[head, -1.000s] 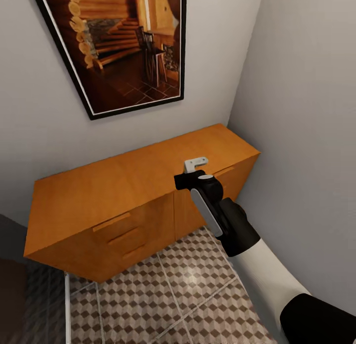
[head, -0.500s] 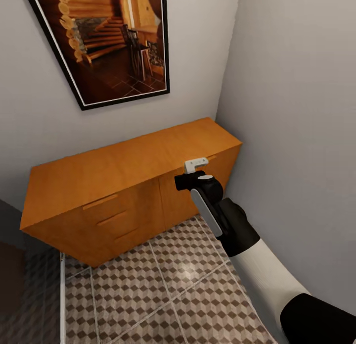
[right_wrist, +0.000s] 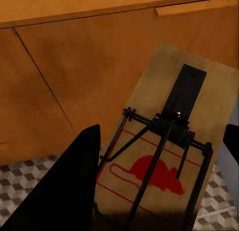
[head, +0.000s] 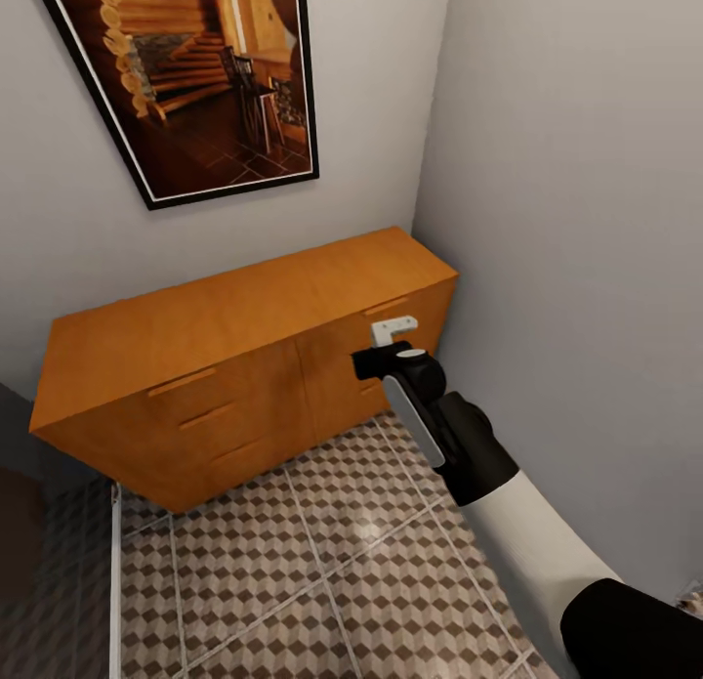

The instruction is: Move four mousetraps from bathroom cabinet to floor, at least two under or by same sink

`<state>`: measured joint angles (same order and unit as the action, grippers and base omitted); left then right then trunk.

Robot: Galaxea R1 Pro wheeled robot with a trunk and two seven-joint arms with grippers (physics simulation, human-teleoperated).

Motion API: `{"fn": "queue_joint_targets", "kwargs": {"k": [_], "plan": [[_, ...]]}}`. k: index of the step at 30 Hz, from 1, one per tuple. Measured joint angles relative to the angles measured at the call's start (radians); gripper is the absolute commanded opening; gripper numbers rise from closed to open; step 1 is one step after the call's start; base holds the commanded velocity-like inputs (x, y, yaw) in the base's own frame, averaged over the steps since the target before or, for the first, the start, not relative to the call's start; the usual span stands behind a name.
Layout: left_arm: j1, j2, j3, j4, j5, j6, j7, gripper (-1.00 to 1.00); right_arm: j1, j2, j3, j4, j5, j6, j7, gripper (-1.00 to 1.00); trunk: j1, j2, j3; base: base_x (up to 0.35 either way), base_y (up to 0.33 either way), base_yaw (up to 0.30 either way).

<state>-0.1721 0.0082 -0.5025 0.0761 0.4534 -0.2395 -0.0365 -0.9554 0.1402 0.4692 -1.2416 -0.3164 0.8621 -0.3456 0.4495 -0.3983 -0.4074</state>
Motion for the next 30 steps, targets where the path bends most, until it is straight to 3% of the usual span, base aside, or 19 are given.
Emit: {"fn": "queue_joint_targets", "kwargs": {"k": [7,9,11,13,24,27,30], "plan": [[0.000,0.000,0.000,0.000,0.000,0.000,0.002,-1.00,0.001,-0.006,0.000,0.037,-0.001,-0.013,0.005,-1.00,0.000,0.000,0.000,0.000,-0.001,0.000],[0.000,0.000,0.000,0.000,0.001,0.000,0.003,-1.00,0.001,-0.009,0.000,0.087,-0.002,-0.062,0.007,-1.00,0.000,0.000,0.000,0.000,0.000,0.000],[0.000,0.001,0.000,0.000,0.001,0.000,0.003,-1.00,0.002,-0.021,0.000,0.159,-0.005,-0.130,0.009,-1.00,0.000,0.000,0.000,0.000,0.000,0.000],[0.000,0.001,0.000,0.000,0.001,0.000,0.003,-1.00,0.003,-0.029,0.000,0.293,-0.007,-0.250,0.047,-1.00,0.000,0.000,0.000,0.000,0.000,0.000],[0.000,0.002,0.000,-0.001,0.000,-0.001,0.003,-1.00,0.002,-0.030,-0.003,0.876,-0.001,-0.692,0.252,-1.00,0.000,0.000,0.000,0.000,0.000,0.000],[0.000,0.003,-0.001,-0.002,-0.001,-0.001,0.002,-1.00,0.002,-0.030,-0.003,1.063,0.024,-0.847,0.280,-1.00,0.000,0.000,0.000,0.000,0.000,0.000],[0.000,0.002,-0.004,-0.004,-0.003,-0.002,0.002,-1.00,0.008,-0.032,-0.003,1.177,0.047,-0.945,0.309,-1.00,0.000,0.000,0.000,0.000,0.000,0.000]]}}
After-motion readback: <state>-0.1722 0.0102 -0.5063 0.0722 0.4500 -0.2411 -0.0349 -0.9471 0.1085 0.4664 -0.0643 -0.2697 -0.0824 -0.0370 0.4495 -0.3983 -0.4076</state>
